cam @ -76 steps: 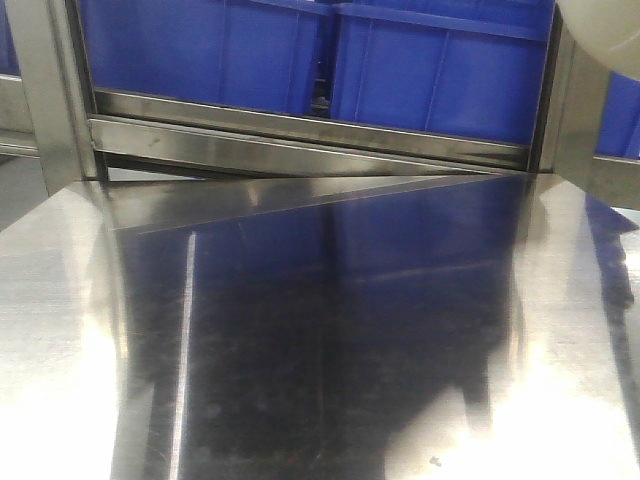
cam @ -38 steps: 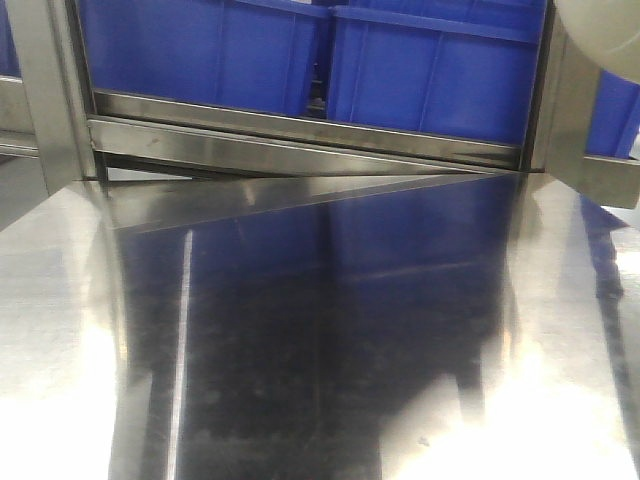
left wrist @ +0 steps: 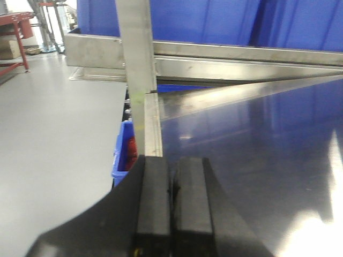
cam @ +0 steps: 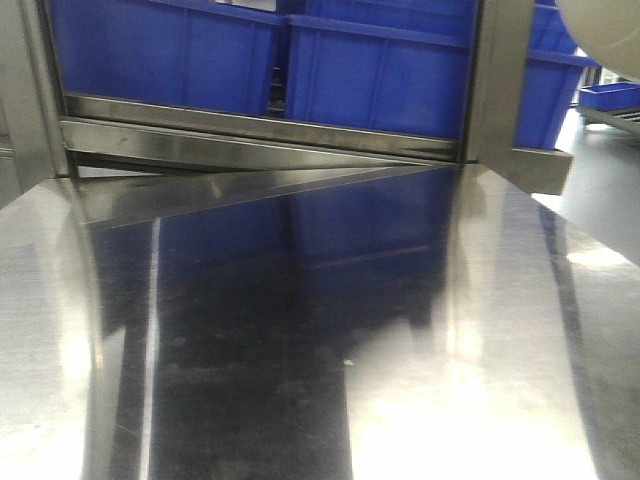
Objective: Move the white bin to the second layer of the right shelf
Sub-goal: 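Drive away from the table holding the trash can in the right gripper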
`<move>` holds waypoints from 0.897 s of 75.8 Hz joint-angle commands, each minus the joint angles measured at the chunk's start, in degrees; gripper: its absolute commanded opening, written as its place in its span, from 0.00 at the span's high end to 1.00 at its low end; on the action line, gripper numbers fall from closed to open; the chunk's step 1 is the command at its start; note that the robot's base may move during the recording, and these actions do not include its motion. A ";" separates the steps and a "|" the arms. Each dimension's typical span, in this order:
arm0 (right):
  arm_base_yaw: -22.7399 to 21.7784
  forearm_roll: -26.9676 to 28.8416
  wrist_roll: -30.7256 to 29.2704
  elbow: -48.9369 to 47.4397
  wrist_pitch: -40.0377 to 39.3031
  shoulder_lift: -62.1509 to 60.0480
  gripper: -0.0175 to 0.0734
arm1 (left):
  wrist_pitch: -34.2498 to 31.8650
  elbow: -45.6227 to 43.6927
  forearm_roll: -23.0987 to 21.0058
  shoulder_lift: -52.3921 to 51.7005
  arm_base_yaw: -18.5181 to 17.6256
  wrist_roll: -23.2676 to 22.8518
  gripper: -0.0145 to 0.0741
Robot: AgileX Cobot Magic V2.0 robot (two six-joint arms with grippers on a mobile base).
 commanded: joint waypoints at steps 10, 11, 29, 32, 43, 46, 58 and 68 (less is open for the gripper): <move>-0.39 -0.19 -0.38 -1.70 -5.70 -0.25 0.75 | -5.01 2.11 0.00 -0.80 -0.15 -0.30 0.74; -0.39 -0.19 -0.38 -1.70 -5.70 -0.25 0.75 | -5.01 2.11 0.00 -0.80 -0.15 -0.30 0.74; -0.39 -0.19 -0.38 -1.70 -5.70 -0.25 0.75 | -5.01 2.11 0.00 -0.80 -0.15 -0.30 0.74; -0.39 -0.19 -0.38 -1.70 -5.70 -0.25 0.75 | -5.01 2.11 0.00 -0.80 -0.15 -0.30 0.74; -0.39 -0.19 -0.38 -1.70 -5.70 -0.25 0.75 | -5.01 2.11 0.00 -0.80 -0.15 -0.30 0.74; -0.39 -0.19 -0.38 -1.70 -5.70 -0.25 0.75 | -5.01 2.11 0.00 -0.80 -0.15 -0.30 0.74; -0.39 -0.19 -0.38 -1.70 -5.70 -0.25 0.75 | -5.01 2.11 0.00 -0.80 -0.15 -0.30 0.74; -0.39 -0.19 -0.38 -1.70 -5.70 -0.25 0.75 | -5.01 2.11 0.00 -0.80 -0.15 -0.30 0.74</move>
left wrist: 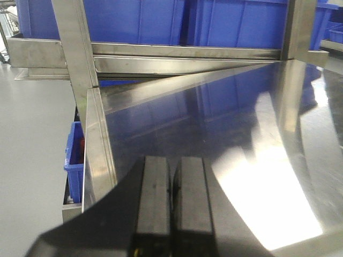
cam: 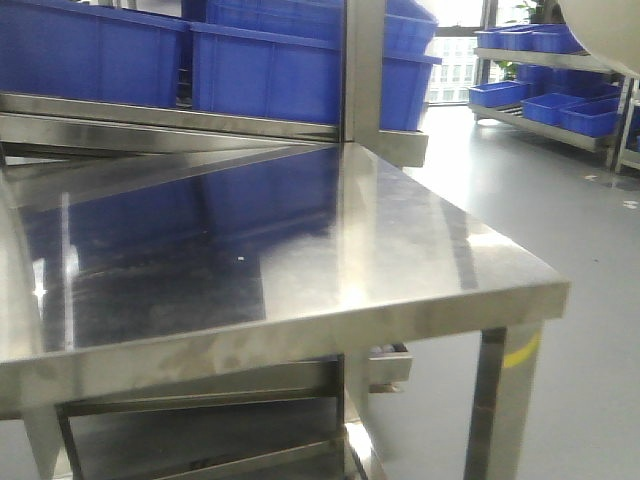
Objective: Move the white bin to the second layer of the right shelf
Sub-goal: 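Drive away from the table holding the trash can in the right gripper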
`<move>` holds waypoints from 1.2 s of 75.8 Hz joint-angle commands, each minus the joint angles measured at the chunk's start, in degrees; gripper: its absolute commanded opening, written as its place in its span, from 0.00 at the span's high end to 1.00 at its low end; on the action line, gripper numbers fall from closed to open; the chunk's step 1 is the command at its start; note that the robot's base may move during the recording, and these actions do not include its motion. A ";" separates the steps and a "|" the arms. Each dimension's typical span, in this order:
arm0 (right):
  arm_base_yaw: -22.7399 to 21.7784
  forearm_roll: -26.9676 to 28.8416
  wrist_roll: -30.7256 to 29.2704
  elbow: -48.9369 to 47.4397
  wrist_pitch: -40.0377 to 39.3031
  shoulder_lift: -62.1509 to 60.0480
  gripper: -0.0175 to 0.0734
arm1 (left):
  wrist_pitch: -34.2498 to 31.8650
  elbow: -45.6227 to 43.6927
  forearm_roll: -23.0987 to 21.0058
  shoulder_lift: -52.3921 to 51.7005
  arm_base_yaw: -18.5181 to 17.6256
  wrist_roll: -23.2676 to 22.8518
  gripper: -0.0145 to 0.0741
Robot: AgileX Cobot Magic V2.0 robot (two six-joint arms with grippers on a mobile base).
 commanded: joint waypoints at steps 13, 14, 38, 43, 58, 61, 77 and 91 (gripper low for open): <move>-0.39 -0.19 -0.38 -1.70 -5.70 -0.12 0.75 | -5.01 2.11 0.00 -0.80 -0.15 -0.30 0.74; -0.39 -0.19 -0.38 -1.70 -5.70 -0.12 0.75 | -5.01 2.11 0.00 -0.80 -0.15 -0.30 0.74; -0.39 -0.19 -0.38 -1.70 -5.70 -0.12 0.75 | -5.01 2.11 0.00 -0.80 -0.15 -0.30 0.74; -0.39 -0.19 -0.38 -1.70 -5.70 -0.12 0.75 | -5.01 2.11 0.00 -0.80 -0.15 -0.30 0.74; -0.39 -0.19 -0.38 -1.70 -5.70 -0.12 0.75 | -5.01 2.11 0.00 -0.80 -0.15 -0.30 0.74; -0.39 -0.19 -0.38 -1.70 -5.70 -0.12 0.75 | -5.01 2.11 0.00 -0.80 -0.15 -0.30 0.74; -0.39 -0.19 -0.38 -1.70 -5.70 -0.12 0.75 | -5.01 2.11 0.00 -0.80 -0.15 -0.30 0.74; -0.39 -0.19 -0.38 -1.70 -5.70 -0.12 0.75 | -5.01 2.11 0.00 -0.80 -0.15 -0.30 0.74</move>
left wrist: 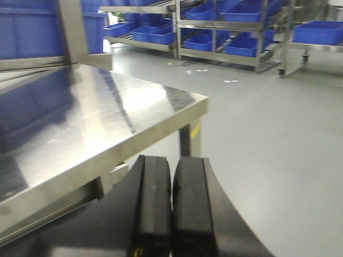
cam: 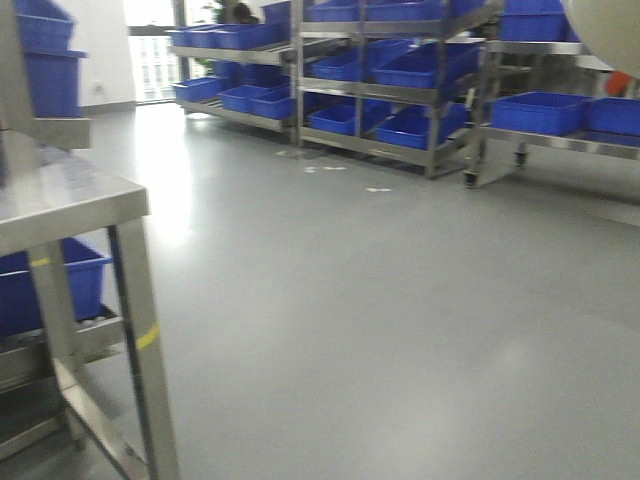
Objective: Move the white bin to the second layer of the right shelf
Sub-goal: 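Drive away from the table holding the trash can in the right gripper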
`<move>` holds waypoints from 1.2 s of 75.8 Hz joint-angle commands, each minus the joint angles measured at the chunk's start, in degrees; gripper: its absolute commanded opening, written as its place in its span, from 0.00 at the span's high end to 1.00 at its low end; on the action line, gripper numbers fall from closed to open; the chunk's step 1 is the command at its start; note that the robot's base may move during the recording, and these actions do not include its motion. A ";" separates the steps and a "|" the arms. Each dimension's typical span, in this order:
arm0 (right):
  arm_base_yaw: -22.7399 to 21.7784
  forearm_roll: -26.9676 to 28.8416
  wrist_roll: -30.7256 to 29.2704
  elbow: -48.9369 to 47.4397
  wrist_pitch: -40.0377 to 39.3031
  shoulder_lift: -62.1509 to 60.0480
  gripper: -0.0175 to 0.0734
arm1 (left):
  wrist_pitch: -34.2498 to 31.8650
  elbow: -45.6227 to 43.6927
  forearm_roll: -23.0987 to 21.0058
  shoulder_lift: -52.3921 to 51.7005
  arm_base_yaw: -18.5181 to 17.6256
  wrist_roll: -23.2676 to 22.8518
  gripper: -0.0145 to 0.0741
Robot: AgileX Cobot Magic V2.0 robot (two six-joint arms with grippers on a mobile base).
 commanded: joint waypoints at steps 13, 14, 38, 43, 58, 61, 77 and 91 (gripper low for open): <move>-0.39 -0.19 -0.38 -1.70 -5.70 -0.12 0.75 | -5.01 2.11 0.00 -0.80 -0.15 -0.30 0.74; -0.39 -0.19 -0.38 -1.70 -5.70 -0.12 0.75 | -5.01 2.11 0.00 -0.80 -0.15 -0.30 0.74; -0.39 -0.19 -0.38 -1.70 -5.70 -0.12 0.75 | -5.01 2.11 0.00 -0.80 -0.15 -0.30 0.74; -0.39 -0.19 -0.38 -1.70 -5.70 -0.12 0.75 | -5.01 2.11 0.00 -0.80 -0.15 -0.30 0.74; -0.39 -0.19 -0.38 -1.70 -5.70 -0.12 0.75 | -5.01 2.11 0.00 -0.80 -0.15 -0.30 0.74; -0.39 -0.19 -0.38 -1.70 -5.70 -0.12 0.75 | -5.01 2.11 0.00 -0.80 -0.15 -0.30 0.74; -0.39 -0.19 -0.38 -1.70 -5.70 -0.12 0.75 | -5.01 2.11 0.00 -0.80 -0.15 -0.30 0.74; -0.39 -0.19 -0.38 -1.70 -5.70 -0.12 0.75 | -5.01 2.11 0.00 -0.80 -0.15 -0.30 0.74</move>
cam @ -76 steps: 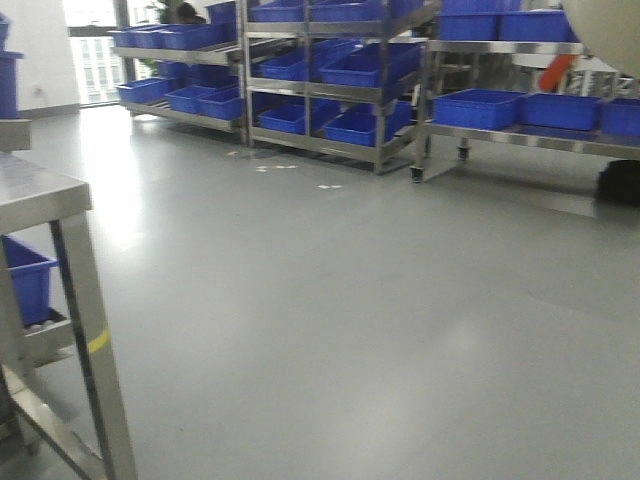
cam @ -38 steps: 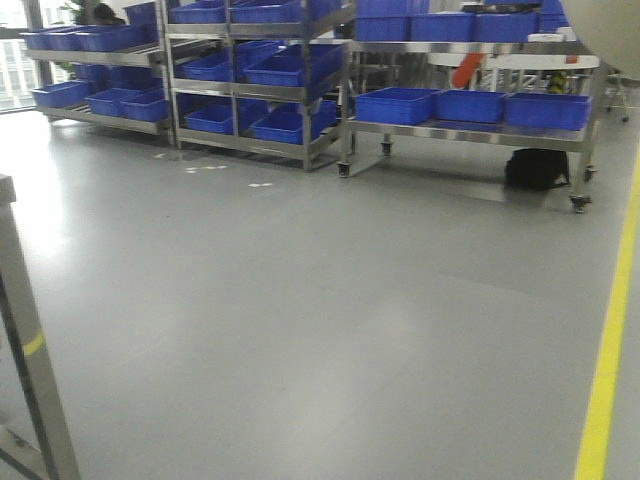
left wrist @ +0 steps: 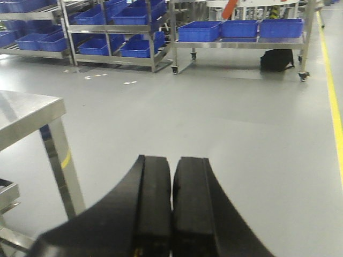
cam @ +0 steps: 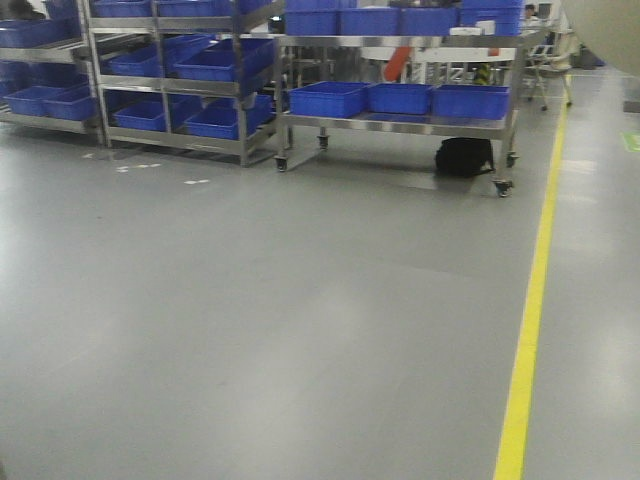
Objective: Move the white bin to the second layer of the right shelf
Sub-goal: 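Drive away from the table holding the trash can in the right gripper, then drive along the yellow floor line past the blue bin racks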
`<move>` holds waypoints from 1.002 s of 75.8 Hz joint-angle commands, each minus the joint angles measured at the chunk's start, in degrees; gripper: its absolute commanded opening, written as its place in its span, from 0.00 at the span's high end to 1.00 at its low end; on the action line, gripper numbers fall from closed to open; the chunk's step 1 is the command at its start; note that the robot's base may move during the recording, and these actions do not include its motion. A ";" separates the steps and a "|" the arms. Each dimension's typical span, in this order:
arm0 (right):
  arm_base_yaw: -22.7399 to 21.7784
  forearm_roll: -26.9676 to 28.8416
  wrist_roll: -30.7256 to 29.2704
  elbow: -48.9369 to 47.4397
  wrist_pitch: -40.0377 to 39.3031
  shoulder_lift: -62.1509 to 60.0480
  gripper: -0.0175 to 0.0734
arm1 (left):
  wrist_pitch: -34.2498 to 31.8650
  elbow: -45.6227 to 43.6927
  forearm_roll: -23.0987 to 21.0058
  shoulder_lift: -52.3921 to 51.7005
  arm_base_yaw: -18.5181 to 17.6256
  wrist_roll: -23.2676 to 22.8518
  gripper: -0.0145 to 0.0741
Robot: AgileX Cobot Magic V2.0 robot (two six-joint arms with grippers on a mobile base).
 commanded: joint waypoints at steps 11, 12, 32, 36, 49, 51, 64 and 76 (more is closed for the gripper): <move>-0.39 -0.19 -0.38 -1.70 -5.70 -0.04 0.75 | -5.01 2.11 0.00 -0.80 -0.15 -0.30 0.74; -0.39 -0.19 -0.38 -1.70 -5.70 -0.04 0.75 | -5.01 2.11 0.00 -0.80 -0.15 -0.30 0.74; -0.39 -0.19 -0.38 -1.70 -5.70 -0.04 0.75 | -5.01 2.11 0.00 -0.80 -0.15 -0.30 0.74; -0.39 -0.19 -0.38 -1.70 -5.70 -0.04 0.75 | -5.01 2.11 0.00 -0.80 -0.15 -0.30 0.74; -0.39 -0.19 -0.38 -1.70 -5.70 -0.04 0.75 | -5.01 2.11 0.00 -0.80 -0.15 -0.30 0.74; -0.39 -0.19 -0.38 -1.70 -5.70 -0.04 0.75 | -5.01 2.11 0.00 -0.80 -0.15 -0.30 0.74; -0.39 -0.19 -0.38 -1.70 -5.70 -0.04 0.75 | -5.01 2.11 0.00 -0.80 -0.15 -0.30 0.74; -0.39 -0.19 -0.38 -1.70 -5.70 -0.04 0.75 | -5.01 2.11 0.00 -0.80 -0.15 -0.30 0.74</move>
